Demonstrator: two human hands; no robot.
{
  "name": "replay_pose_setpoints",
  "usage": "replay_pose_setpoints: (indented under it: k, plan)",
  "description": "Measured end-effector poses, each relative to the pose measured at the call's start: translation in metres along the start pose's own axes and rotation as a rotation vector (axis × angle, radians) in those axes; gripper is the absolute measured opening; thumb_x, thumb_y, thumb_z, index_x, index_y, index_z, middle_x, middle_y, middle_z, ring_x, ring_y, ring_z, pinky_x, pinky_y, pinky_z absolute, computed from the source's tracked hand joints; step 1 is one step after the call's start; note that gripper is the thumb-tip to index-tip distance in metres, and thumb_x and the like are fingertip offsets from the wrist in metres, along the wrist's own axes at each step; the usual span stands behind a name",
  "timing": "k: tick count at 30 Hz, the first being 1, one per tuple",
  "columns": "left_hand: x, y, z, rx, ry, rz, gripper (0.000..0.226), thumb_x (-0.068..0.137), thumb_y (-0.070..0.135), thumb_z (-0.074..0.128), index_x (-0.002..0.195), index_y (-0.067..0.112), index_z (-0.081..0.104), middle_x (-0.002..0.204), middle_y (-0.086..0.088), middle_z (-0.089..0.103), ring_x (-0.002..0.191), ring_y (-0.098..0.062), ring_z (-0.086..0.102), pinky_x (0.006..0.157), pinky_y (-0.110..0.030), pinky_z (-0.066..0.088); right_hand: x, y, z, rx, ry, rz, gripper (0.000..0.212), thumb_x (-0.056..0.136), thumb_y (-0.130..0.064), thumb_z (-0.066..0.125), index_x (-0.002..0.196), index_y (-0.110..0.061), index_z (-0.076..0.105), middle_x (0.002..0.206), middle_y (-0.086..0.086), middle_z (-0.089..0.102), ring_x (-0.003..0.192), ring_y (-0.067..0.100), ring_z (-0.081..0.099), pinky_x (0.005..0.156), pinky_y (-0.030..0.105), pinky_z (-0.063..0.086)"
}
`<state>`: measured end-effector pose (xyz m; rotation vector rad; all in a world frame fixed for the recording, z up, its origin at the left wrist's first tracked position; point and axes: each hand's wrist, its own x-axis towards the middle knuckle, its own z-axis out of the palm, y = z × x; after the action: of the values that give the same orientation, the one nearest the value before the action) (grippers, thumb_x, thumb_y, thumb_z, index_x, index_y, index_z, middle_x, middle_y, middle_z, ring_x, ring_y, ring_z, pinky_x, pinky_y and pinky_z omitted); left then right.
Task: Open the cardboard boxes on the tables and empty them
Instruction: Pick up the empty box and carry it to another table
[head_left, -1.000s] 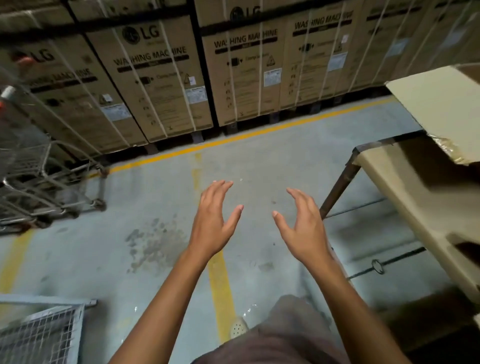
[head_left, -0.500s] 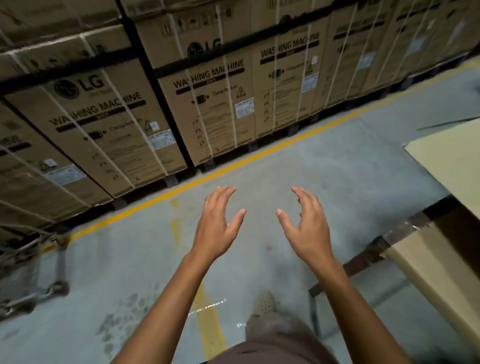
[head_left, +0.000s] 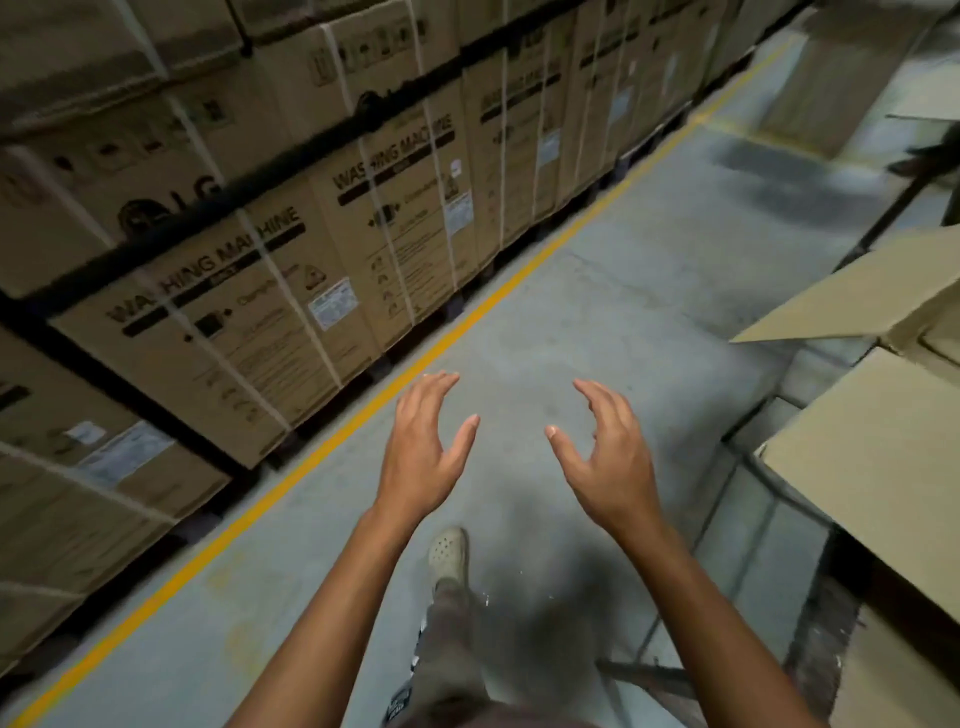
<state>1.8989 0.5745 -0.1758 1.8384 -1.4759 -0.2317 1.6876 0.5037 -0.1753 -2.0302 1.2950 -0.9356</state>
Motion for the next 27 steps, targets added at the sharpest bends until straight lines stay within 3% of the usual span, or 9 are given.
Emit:
replay_pose_setpoints:
  k: [6,11,17,27]
  plan:
    - [0.169,-0.022,0.06,-0.096,-0.121,0.177,0.051,0.094,0.039,0.058,0.137,0.012,0.053,0.14,-0.005,0.053,0.134,-0.023,0.045,0.112,-0.038,0.036,0.121,0.032,0.022,-0.118,0.139,0.1,0.062,0.087,-0.044,0.059,0.139,-0.01,0.053,0.138,0.01,0.054,0.13,0.027,0.05,0.11,0.038,0.04]
    - [0.295,-0.013,0.092,-0.163,-0.234,0.35,0.049,0.093,0.035,0.061,0.135,0.009,0.055,0.136,-0.007,0.056,0.13,-0.025,0.049,0.11,-0.012,0.022,0.205,0.037,0.017,-0.144,0.295,0.232,0.066,0.087,-0.051,0.054,0.141,-0.014,0.051,0.142,0.007,0.052,0.134,0.024,0.048,0.112,0.039,0.04]
    - [0.412,0.02,0.144,-0.25,-0.356,0.528,0.053,0.095,0.043,0.054,0.137,0.011,0.053,0.139,-0.006,0.055,0.133,-0.026,0.048,0.112,-0.036,0.036,0.273,0.051,-0.014,-0.173,0.497,0.361,0.061,0.088,-0.038,0.062,0.142,-0.014,0.051,0.144,0.007,0.049,0.134,0.023,0.047,0.109,0.046,0.043]
    - [0.541,0.134,0.278,-0.33,-0.489,0.777,0.048,0.095,0.034,0.06,0.138,0.012,0.052,0.138,-0.007,0.055,0.132,-0.025,0.047,0.11,-0.031,0.034,0.374,0.141,-0.106,-0.239,0.775,0.476,0.065,0.085,-0.047,0.057,0.142,-0.016,0.051,0.142,0.006,0.051,0.13,0.025,0.051,0.102,0.053,0.047]
